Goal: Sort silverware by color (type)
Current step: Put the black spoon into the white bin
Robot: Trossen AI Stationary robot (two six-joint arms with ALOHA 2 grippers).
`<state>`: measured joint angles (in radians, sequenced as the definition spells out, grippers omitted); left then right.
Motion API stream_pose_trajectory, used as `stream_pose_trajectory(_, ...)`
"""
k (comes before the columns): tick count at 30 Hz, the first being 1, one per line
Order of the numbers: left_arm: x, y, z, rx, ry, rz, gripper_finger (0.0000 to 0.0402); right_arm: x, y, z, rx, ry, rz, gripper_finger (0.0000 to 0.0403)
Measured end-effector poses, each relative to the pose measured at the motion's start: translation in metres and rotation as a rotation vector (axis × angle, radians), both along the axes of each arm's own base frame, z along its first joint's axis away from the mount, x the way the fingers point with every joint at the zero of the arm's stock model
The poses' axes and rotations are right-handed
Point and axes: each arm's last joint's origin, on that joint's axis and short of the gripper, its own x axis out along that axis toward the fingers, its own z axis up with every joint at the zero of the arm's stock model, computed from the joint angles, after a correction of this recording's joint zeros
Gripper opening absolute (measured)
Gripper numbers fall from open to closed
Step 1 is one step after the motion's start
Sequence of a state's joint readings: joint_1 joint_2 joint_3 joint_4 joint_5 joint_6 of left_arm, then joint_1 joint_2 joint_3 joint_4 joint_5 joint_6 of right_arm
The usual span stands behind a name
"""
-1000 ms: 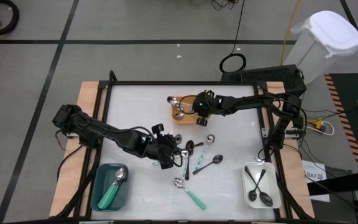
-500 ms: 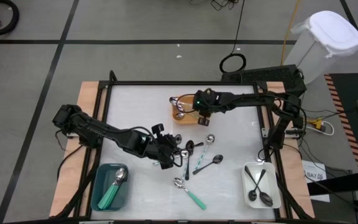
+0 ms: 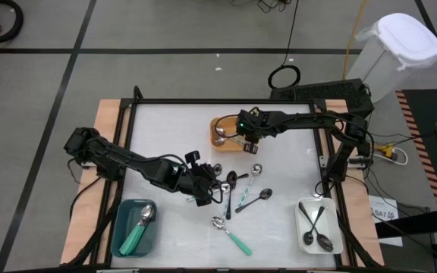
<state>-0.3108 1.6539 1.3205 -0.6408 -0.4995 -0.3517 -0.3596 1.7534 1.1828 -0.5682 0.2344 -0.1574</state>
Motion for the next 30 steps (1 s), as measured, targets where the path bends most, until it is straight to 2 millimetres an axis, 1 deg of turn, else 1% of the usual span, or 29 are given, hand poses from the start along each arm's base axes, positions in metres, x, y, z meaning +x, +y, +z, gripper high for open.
stream_pose_trajectory(3, 0.000, 0.000, 0.000, 0.000, 0.000, 0.000, 0.0063, -0.001, 0.006, 0.007, -0.002, -0.008, 0.016, 0.0086)
stream_pose_trajectory(5, 0.000, 0.000, 0.000, 0.000, 0.001, 0.000, 0.0063, -0.003, 0.012, 0.017, -0.008, -0.030, 0.034, 0.0086)
stream_pose_trajectory(8, 0.000, 0.000, 0.000, 0.000, 0.002, 0.000, 0.0063, -0.009, 0.025, 0.037, -0.012, -0.075, 0.070, 0.0086)
stream_pose_trajectory(10, 0.000, 0.000, 0.000, 0.000, 0.003, 0.001, 0.0063, -0.014, 0.034, 0.053, 0.016, -0.122, 0.100, 0.0086)
stream_pose_trajectory(13, -0.001, -0.001, 0.000, -0.004, 0.004, 0.002, 0.0063, -0.024, 0.049, 0.070, 0.087, -0.176, 0.123, 0.0086)
stream_pose_trajectory(16, -0.002, -0.003, 0.000, -0.005, 0.004, -0.002, 0.0063, -0.038, 0.069, 0.078, 0.130, -0.209, 0.158, 0.0086)
stream_pose_trajectory(21, -0.002, -0.008, -0.003, -0.010, 0.009, -0.007, 0.0063, -0.069, 0.105, 0.081, 0.182, -0.286, 0.162, 0.0086)
stream_pose_trajectory(24, 0.001, -0.010, -0.007, -0.012, 0.005, -0.009, 0.0063, -0.086, 0.126, 0.076, 0.224, -0.364, 0.164, 0.0086)
stream_pose_trajectory(27, 0.002, -0.010, -0.009, -0.012, 0.009, -0.006, 0.0063, -0.100, 0.143, 0.065, 0.265, -0.416, 0.202, 0.0086)
stream_pose_trajectory(30, 0.007, -0.010, -0.011, -0.020, -0.012, 0.001, 0.0063, -0.111, 0.155, 0.049, 0.286, -0.438, 0.238, 0.0086)
